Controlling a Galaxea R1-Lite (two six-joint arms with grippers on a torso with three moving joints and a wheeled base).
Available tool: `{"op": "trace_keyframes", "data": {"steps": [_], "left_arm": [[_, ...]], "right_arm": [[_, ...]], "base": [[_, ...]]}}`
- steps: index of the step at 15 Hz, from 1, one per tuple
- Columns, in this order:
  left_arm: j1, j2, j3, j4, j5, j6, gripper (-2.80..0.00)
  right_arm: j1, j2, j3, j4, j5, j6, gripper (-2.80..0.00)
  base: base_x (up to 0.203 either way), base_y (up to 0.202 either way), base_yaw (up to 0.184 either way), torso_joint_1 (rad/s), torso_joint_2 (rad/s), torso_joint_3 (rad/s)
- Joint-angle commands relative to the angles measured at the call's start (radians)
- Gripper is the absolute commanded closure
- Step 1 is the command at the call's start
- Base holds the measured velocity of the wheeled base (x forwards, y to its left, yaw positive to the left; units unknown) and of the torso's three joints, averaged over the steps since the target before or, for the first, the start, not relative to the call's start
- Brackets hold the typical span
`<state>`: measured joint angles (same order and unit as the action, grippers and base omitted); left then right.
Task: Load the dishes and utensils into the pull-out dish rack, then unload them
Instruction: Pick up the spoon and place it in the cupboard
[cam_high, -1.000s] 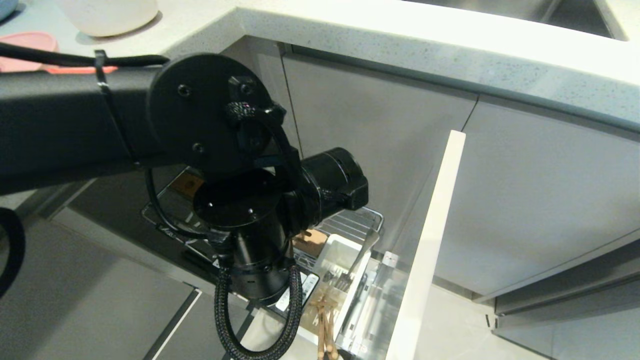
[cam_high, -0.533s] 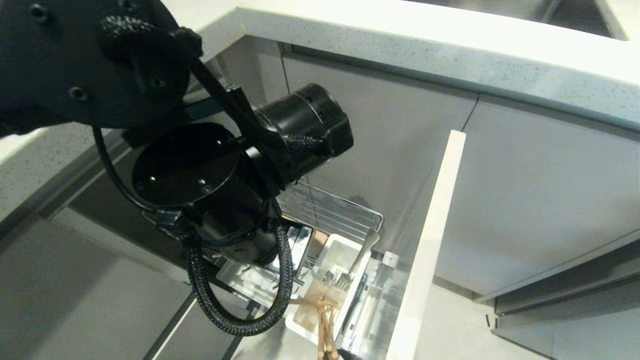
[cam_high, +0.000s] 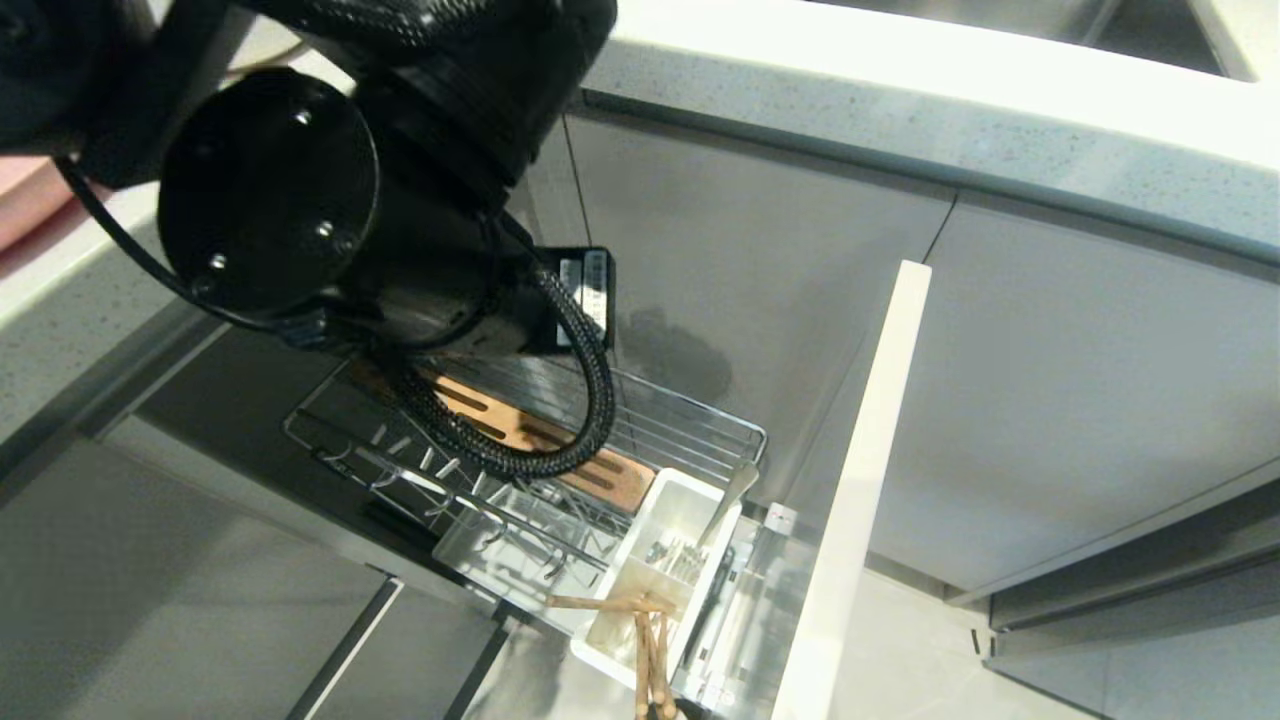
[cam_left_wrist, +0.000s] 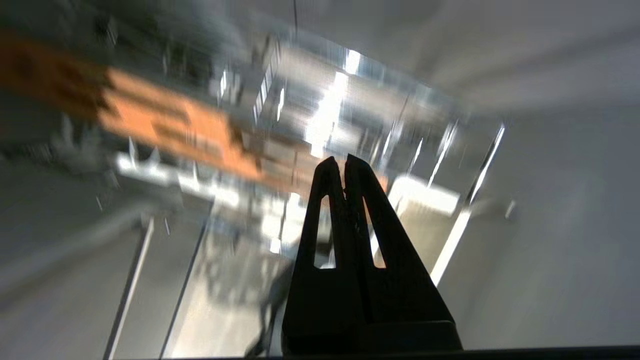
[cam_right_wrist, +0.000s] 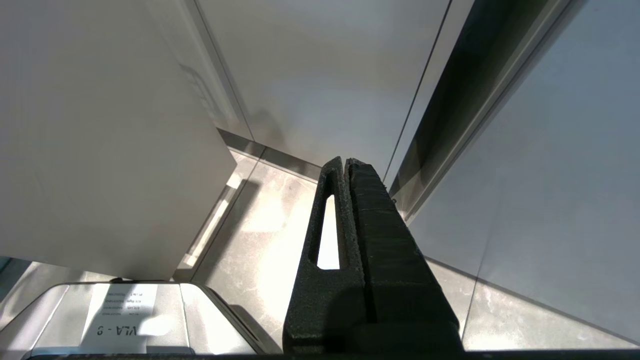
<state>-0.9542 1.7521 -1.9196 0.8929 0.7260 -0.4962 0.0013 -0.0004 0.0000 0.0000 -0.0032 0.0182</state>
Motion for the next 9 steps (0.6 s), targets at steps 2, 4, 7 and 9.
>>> {"op": "trace_keyframes", "data": {"steps": [2, 4, 7, 9], "left_arm": [[0.075, -0.076, -0.001, -0.129, 0.005, 0.112, 0.00], [0.137, -0.124, -0.008, -0.238, -0.007, 0.213, 0.00], [0.177, -0.204, -0.009, -0.413, -0.086, 0.330, 0.00], [0.182, -0.246, -0.009, -0.461, -0.116, 0.358, 0.00]], "right_arm": [[0.000, 0.000, 0.002, 0.000, 0.000, 0.000, 0.00], [0.000, 0.000, 0.002, 0.000, 0.000, 0.000, 0.00], [0.000, 0.000, 0.002, 0.000, 0.000, 0.000, 0.00], [0.000, 0.000, 0.002, 0.000, 0.000, 0.000, 0.00]], "base": [[0.000, 0.000, 0.000, 0.000, 0.00, 0.000], [0.000, 0.000, 0.000, 0.000, 0.00, 0.000], [0.000, 0.000, 0.000, 0.000, 0.00, 0.000], [0.000, 0.000, 0.000, 0.000, 0.00, 0.000]]}}
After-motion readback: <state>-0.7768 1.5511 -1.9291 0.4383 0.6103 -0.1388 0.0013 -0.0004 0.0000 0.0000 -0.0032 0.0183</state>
